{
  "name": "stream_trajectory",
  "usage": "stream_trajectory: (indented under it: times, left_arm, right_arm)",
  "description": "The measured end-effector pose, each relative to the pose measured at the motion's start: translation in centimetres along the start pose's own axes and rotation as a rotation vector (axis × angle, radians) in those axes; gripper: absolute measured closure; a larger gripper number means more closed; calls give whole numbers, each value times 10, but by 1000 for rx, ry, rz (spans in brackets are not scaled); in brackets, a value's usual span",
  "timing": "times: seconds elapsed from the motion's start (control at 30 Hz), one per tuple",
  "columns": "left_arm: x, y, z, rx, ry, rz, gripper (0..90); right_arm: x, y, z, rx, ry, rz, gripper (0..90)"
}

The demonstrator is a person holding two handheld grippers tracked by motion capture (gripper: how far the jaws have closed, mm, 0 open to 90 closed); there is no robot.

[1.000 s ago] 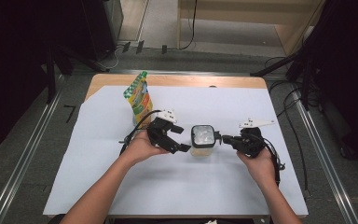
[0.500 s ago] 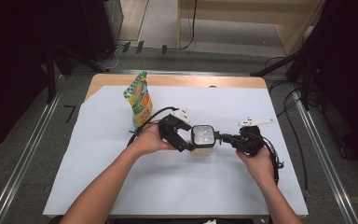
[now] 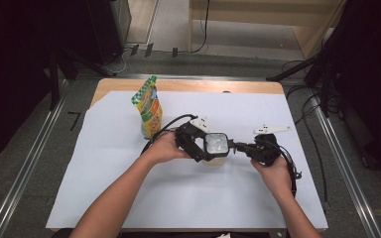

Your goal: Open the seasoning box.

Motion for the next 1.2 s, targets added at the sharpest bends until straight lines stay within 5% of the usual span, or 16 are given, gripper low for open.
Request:
stream_trajectory:
  times: [0.4, 1.2]
  left_arm:
    - [-2, -1, 3, 43, 20, 10, 171]
    - [-5, -2, 8, 43, 40, 11, 172]
  right_arm:
    - [1, 0, -1, 8, -9, -3, 900]
    - [2, 0, -2, 7, 6, -8, 900]
Point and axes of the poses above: each handheld gripper's, and its own axes: x roughly forward along the jaws, z roughly out of its top, y roughly to its left, the point moved 5 cm from there along x, roughly forward along the jaws, and after that the axes turned 2 degrees about -x, right-handed, at the moved point
